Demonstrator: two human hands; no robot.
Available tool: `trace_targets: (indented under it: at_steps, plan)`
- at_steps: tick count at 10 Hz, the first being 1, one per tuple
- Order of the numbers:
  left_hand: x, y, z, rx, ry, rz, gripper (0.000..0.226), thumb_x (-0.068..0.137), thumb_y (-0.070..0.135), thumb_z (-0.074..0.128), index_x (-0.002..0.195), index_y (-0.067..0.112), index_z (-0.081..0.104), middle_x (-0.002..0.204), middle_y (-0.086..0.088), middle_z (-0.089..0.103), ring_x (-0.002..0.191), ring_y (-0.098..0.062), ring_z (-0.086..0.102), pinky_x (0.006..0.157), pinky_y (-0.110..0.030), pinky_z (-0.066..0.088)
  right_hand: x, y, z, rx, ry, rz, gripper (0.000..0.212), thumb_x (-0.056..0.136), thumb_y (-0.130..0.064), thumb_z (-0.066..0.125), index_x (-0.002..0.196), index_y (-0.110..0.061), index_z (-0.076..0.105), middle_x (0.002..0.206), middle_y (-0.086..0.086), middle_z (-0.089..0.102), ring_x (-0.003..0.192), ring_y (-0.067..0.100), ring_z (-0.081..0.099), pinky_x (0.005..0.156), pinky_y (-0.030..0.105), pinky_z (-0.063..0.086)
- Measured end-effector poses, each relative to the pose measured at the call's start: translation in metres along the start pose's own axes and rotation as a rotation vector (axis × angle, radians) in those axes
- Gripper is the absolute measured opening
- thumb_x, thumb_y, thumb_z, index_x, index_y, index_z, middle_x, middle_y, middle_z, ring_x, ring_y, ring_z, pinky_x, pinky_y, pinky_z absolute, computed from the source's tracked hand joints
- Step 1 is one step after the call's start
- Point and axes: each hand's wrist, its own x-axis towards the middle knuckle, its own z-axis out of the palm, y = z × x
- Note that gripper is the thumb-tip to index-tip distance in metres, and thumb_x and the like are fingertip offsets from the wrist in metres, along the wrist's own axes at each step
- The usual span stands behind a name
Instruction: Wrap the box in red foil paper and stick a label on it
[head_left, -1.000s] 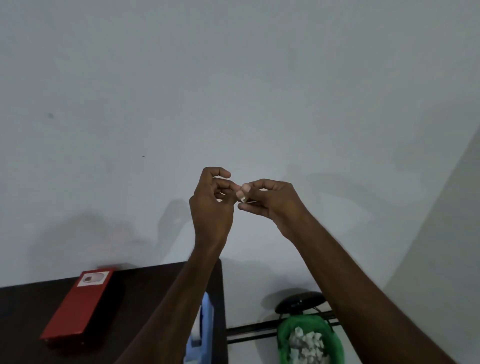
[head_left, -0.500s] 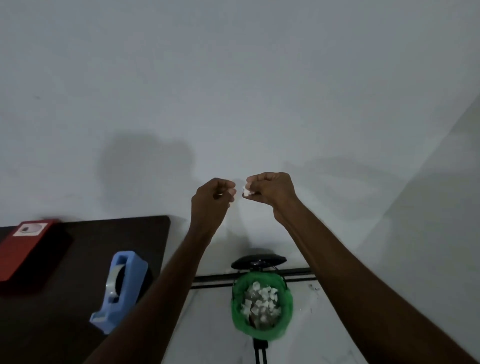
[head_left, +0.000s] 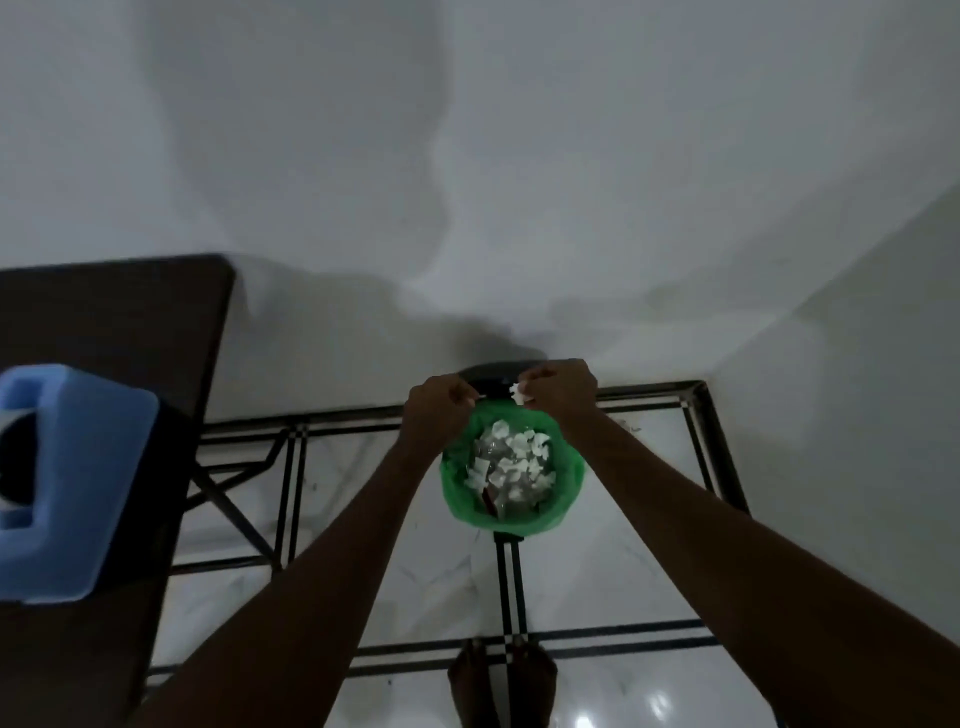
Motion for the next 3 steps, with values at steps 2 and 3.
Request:
trace_targets:
  at_steps: [2,3]
  plan:
    - [0.044,-0.093,0.095,0.033,-0.125,-0.147,0.019,0.086,0.014,0.06,0.099,0.013,0.074,0.11,-0.007,0.071,0.107,-0.026,0.064,0.092,-0.033,0.049,0.074,0.11,0.042,0.043,-0.042,0.189,0.02,0.091,-0.009,0.06,0.073,-0.019,0.057,0.083,0.005,0.063,0.076,0.019,0.063,0.078,0.037,0.062]
    - [0.049,-0.116,0.123,0.089,-0.195,-0.15,0.025,0.093,0.014,0.053,0.109,0.013,0.072,0.121,-0.009,0.067,0.114,-0.03,0.06,0.098,-0.036,0.047,0.101,0.15,0.06,0.039,-0.049,0.279,0.023,0.077,-0.039,0.07,0.07,-0.022,0.057,0.08,0.005,0.062,0.073,0.024,0.061,0.077,0.042,0.06]
